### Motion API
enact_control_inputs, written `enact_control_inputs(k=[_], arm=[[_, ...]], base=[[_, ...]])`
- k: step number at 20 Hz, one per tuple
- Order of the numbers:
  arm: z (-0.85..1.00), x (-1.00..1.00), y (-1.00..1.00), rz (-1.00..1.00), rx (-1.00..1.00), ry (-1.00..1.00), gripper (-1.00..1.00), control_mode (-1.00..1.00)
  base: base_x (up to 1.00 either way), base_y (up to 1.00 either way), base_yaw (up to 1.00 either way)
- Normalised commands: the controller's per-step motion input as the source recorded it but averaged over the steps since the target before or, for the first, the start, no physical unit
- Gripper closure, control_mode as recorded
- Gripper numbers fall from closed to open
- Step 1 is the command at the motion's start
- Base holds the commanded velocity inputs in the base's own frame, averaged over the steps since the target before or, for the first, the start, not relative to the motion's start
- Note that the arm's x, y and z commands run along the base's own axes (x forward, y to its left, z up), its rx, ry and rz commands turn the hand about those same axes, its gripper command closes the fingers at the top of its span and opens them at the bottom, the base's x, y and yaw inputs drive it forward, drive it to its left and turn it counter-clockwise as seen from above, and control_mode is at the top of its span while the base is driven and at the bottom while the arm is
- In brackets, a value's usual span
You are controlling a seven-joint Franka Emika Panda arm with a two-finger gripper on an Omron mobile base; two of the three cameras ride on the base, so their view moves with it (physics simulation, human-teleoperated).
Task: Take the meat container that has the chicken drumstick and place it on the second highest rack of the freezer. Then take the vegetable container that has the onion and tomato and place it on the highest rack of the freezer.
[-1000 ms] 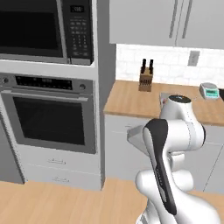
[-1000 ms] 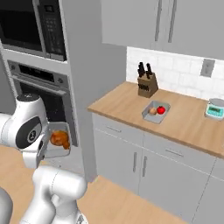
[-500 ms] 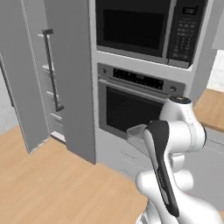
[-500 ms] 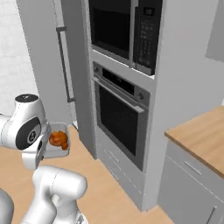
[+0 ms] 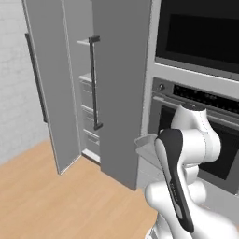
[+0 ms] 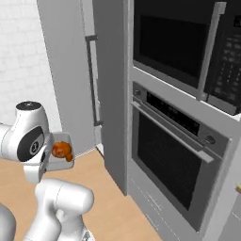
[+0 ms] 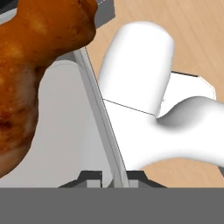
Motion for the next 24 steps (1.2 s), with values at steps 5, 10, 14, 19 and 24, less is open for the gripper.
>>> enact_control_inputs(k=[5, 10, 14, 19, 24], arm=[[0.0, 0.0, 0.0, 0.0, 0.0, 0.0, 1.0, 1.0], [0.0, 0.0, 0.0, 0.0, 0.0, 0.0, 1.0, 1.0], [0.0, 0.0, 0.0, 0.0, 0.0, 0.0, 1.0, 1.0], [0.0, 0.0, 0.0, 0.0, 0.0, 0.0, 1.0, 1.0], [0.0, 0.0, 0.0, 0.0, 0.0, 0.0, 1.0, 1.0]], base=[[1.0, 0.68, 0.03], [0.97, 0.71, -0.3], [0.43, 0.38, -0.36], [0.24, 0.33, -0.46], [0.53, 0.93, -0.28]])
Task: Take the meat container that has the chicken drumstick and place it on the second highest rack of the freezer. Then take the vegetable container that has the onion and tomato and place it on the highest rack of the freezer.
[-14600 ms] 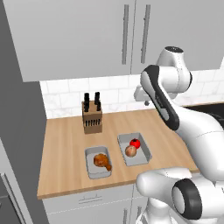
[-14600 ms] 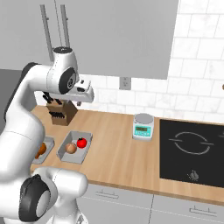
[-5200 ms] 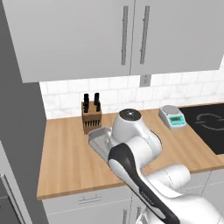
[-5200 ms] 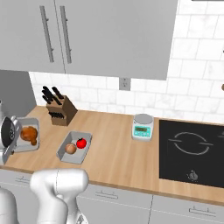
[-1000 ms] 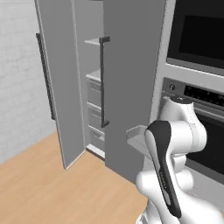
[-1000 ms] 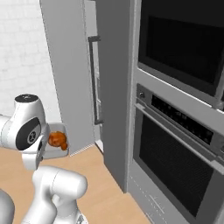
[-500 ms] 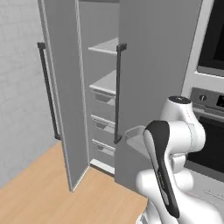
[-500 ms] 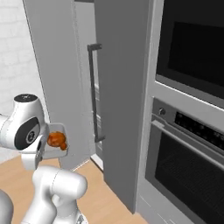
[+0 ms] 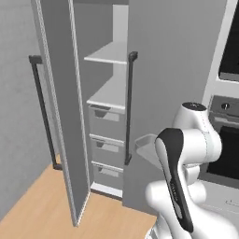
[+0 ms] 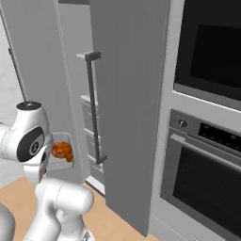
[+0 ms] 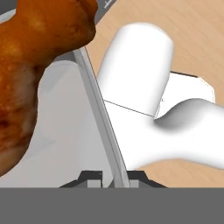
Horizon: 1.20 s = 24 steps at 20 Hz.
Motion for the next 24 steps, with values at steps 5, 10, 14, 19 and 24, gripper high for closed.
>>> enact_control_inputs(k=[5, 10, 14, 19, 24], arm=[[0.0, 0.0, 0.0, 0.0, 0.0, 0.0, 1.0, 1.0], [0.0, 0.0, 0.0, 0.0, 0.0, 0.0, 1.0, 1.0], [0.0, 0.0, 0.0, 0.0, 0.0, 0.0, 1.0, 1.0], [0.0, 0.0, 0.0, 0.0, 0.0, 0.0, 1.0, 1.0], [0.0, 0.0, 0.0, 0.0, 0.0, 0.0, 1.0, 1.0]], base=[[0.44, 0.57, -0.31], [0.51, 0.4, -0.44], [0.1, 0.88, -0.3], [0.39, 0.31, -0.39], [0.27, 0.42, -0.3]])
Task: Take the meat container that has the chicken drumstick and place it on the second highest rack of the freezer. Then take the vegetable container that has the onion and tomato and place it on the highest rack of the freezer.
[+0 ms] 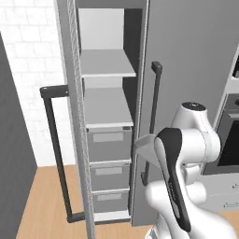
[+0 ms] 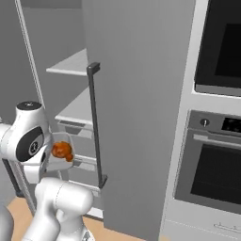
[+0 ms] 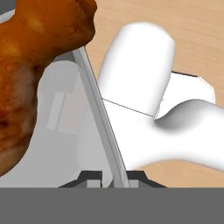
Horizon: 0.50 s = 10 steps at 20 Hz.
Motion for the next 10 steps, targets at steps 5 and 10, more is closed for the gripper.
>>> enact_control_inputs(k=[5, 10], arm=[[0.0, 0.0, 0.0, 0.0, 0.0, 0.0, 1.0, 1.0], [0.0, 0.0, 0.0, 0.0, 0.0, 0.0, 1.0, 1.0]], base=[[0.29, 0.69, -0.11], [0.46, 0.05, -0.04]])
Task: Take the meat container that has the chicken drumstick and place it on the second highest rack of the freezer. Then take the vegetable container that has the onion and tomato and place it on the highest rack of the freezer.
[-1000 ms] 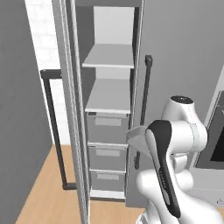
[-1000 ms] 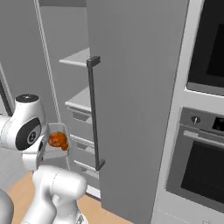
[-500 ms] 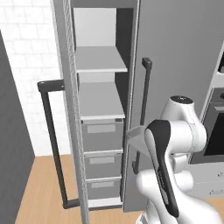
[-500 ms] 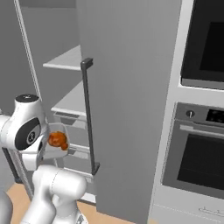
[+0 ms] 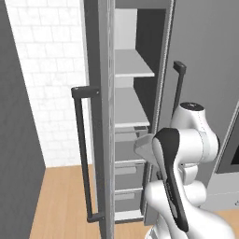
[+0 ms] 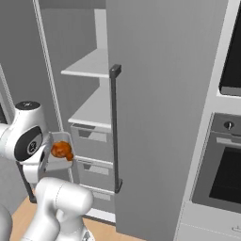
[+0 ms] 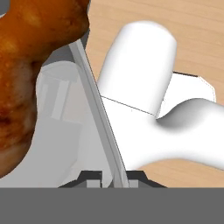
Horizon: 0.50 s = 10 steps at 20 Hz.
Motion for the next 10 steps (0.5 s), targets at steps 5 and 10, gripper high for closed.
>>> enact_control_inputs(k=[5, 10], arm=[[0.0, 0.0, 0.0, 0.0, 0.0, 0.0, 1.0, 1.0], [0.0, 0.0, 0.0, 0.0, 0.0, 0.0, 1.0, 1.0]], base=[[0.32, -0.04, 0.0], [0.63, -0.26, -0.09]])
